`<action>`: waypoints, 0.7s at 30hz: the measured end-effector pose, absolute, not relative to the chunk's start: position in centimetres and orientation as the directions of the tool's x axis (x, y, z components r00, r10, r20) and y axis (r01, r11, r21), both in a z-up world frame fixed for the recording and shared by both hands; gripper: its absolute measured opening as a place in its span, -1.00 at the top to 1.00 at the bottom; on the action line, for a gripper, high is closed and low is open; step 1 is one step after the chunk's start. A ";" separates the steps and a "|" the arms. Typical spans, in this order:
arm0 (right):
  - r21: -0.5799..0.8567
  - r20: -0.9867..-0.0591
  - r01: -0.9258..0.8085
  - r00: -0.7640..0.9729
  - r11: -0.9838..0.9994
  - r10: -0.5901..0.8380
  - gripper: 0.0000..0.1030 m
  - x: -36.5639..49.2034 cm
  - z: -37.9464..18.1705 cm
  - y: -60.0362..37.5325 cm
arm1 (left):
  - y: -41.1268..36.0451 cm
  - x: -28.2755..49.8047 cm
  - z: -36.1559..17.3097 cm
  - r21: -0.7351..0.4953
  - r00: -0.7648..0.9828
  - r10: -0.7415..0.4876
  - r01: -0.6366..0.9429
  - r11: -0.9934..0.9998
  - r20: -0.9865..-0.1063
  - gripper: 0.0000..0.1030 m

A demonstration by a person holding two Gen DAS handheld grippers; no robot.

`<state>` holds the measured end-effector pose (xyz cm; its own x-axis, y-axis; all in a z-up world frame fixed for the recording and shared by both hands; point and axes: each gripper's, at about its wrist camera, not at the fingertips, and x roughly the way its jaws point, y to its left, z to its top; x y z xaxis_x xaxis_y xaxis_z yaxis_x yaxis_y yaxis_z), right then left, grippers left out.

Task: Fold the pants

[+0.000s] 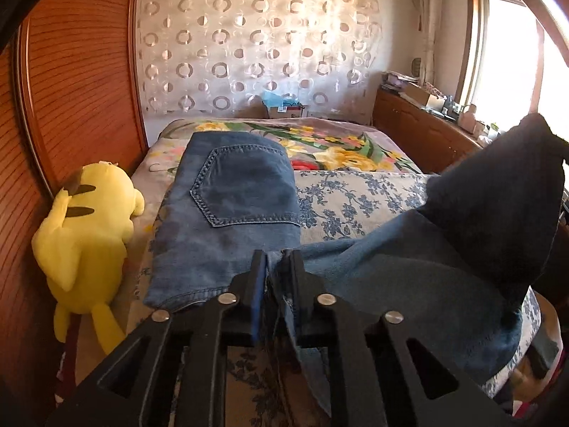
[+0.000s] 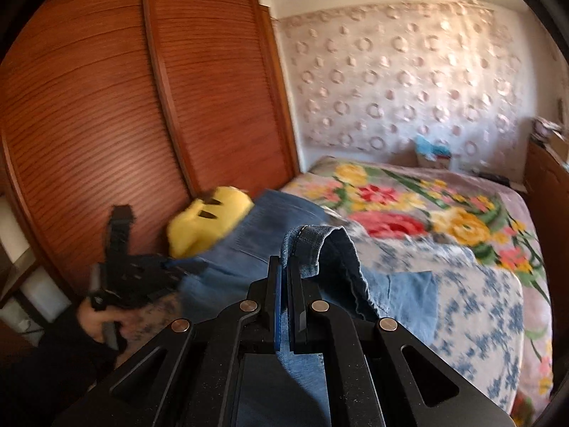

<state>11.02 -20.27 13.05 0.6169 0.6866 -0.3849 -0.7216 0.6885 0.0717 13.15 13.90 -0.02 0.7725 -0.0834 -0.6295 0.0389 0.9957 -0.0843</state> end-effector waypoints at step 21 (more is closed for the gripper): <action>0.016 -0.539 -0.724 0.575 0.690 0.616 0.32 16.8 7.1 -17.8 | 13.6 8.4 0.1 -0.100 0.814 -0.091 0.041 0.994 -0.574 -0.38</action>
